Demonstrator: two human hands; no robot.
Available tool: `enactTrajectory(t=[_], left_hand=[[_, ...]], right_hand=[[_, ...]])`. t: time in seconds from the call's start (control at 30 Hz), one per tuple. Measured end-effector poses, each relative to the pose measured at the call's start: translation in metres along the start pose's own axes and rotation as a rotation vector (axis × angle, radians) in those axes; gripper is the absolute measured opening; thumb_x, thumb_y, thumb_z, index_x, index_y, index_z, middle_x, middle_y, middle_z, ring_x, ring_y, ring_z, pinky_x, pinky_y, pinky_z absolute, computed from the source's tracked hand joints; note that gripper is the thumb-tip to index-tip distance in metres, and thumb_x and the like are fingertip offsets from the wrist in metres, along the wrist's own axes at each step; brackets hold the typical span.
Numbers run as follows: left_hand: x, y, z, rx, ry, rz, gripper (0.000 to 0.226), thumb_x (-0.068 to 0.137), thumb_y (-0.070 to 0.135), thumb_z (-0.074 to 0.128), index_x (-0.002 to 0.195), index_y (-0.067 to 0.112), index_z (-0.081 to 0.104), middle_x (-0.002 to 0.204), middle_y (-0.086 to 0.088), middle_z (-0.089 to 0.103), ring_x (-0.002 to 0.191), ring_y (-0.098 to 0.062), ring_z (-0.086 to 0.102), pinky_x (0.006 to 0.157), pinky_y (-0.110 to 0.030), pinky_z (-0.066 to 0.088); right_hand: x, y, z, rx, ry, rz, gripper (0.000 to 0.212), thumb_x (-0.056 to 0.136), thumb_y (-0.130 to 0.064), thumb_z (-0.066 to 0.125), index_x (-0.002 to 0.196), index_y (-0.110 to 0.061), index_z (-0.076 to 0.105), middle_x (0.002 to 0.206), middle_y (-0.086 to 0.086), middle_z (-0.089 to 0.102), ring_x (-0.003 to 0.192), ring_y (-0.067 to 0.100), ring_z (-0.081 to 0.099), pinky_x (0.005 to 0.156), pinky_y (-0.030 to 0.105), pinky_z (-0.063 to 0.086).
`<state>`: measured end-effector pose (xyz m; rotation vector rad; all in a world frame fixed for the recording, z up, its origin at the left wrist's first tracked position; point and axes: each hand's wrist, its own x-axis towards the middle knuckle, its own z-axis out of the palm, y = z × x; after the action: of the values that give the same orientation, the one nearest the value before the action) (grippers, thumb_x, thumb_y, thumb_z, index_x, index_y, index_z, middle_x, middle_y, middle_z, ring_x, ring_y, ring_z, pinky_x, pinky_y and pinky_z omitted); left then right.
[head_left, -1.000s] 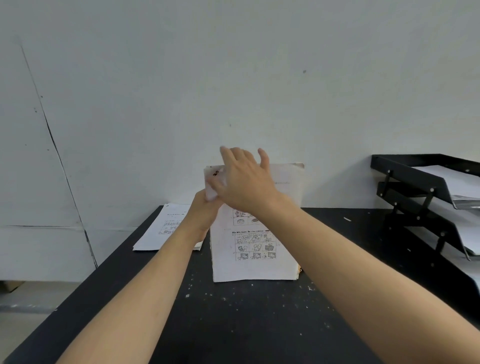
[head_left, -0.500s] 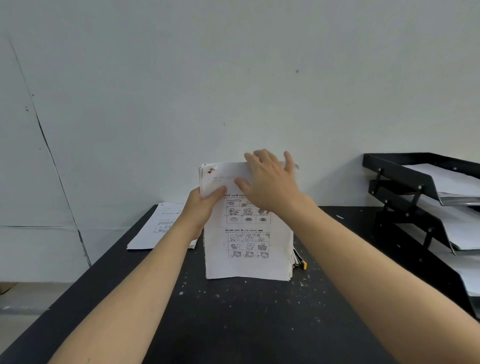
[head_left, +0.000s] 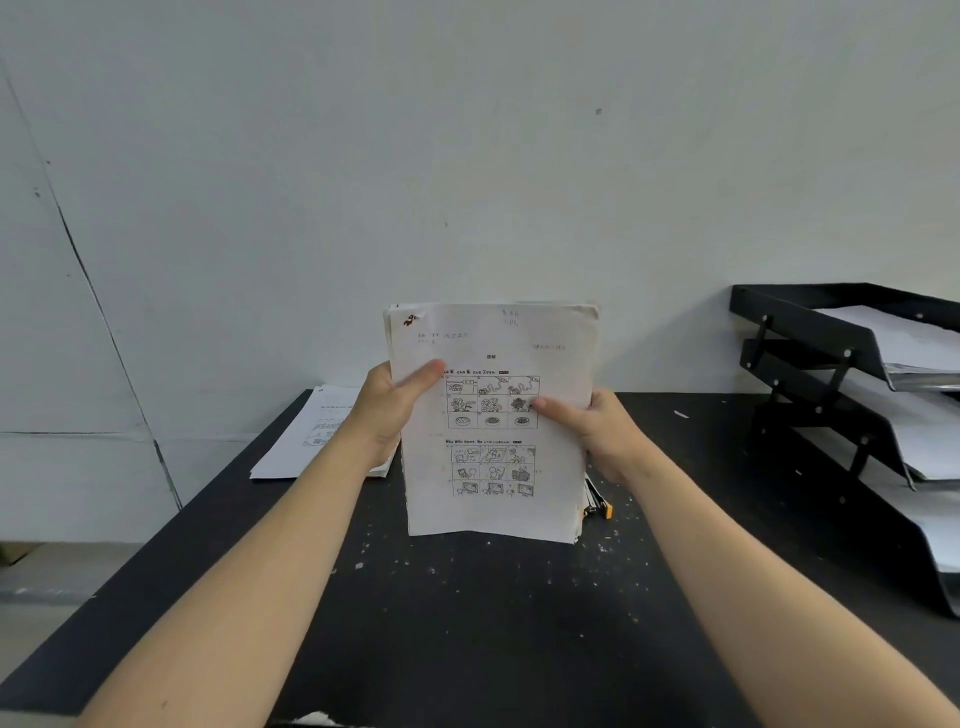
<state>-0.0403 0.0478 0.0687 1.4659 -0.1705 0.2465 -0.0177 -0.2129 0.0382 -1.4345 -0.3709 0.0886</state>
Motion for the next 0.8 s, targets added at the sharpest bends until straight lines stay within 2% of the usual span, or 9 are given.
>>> enactTrajectory(t=[0.13,0.23,0.5,0.7,0.8], left_hand=[[-0.013,-0.036,-0.01,0.121,-0.051,-0.126,0.019,0.09,0.012,0.074,0.108,0.018,0.072,0.106,-0.001,0.078,0.102,-0.02,0.074,0.098,-0.045,0.056],[-0.022,-0.063,-0.011,0.158,-0.109,-0.187,0.027,0.088,0.013,0.077,0.113,0.021,0.071,0.116,-0.002,0.076,0.111,-0.021,0.071,0.105,-0.047,0.051],[-0.015,-0.061,-0.005,0.156,-0.048,-0.104,0.019,0.091,0.019,0.074,0.107,0.029,0.071,0.107,0.012,0.076,0.11,-0.012,0.069,0.101,-0.036,0.051],[-0.025,-0.078,-0.003,0.154,-0.027,-0.136,0.019,0.093,0.017,0.071,0.107,0.03,0.07,0.104,0.017,0.074,0.107,-0.005,0.067,0.105,-0.035,0.048],[-0.022,-0.071,-0.007,0.16,-0.05,-0.162,0.02,0.09,0.015,0.074,0.106,0.027,0.072,0.104,0.011,0.077,0.105,-0.011,0.071,0.103,-0.04,0.052]], right_hand=[[-0.005,0.04,-0.008,-0.041,-0.053,0.051,0.041,0.083,-0.014,0.082,0.122,-0.004,0.073,0.121,0.013,0.076,0.112,0.034,0.074,0.101,0.053,0.056],[-0.007,0.065,-0.007,-0.103,-0.073,0.102,0.042,0.085,-0.006,0.082,0.126,-0.005,0.071,0.123,0.011,0.076,0.114,0.032,0.073,0.103,0.056,0.055],[0.003,0.055,-0.006,-0.132,-0.056,0.045,0.04,0.087,-0.009,0.082,0.126,-0.009,0.071,0.122,0.008,0.077,0.113,0.028,0.074,0.099,0.049,0.058],[-0.002,0.077,-0.006,-0.096,-0.019,0.079,0.036,0.088,-0.01,0.081,0.123,-0.008,0.073,0.119,0.01,0.077,0.111,0.03,0.074,0.101,0.053,0.057],[-0.003,0.073,-0.005,-0.099,-0.033,0.093,0.037,0.088,-0.009,0.08,0.124,-0.007,0.072,0.119,0.009,0.078,0.111,0.028,0.074,0.1,0.051,0.057]])
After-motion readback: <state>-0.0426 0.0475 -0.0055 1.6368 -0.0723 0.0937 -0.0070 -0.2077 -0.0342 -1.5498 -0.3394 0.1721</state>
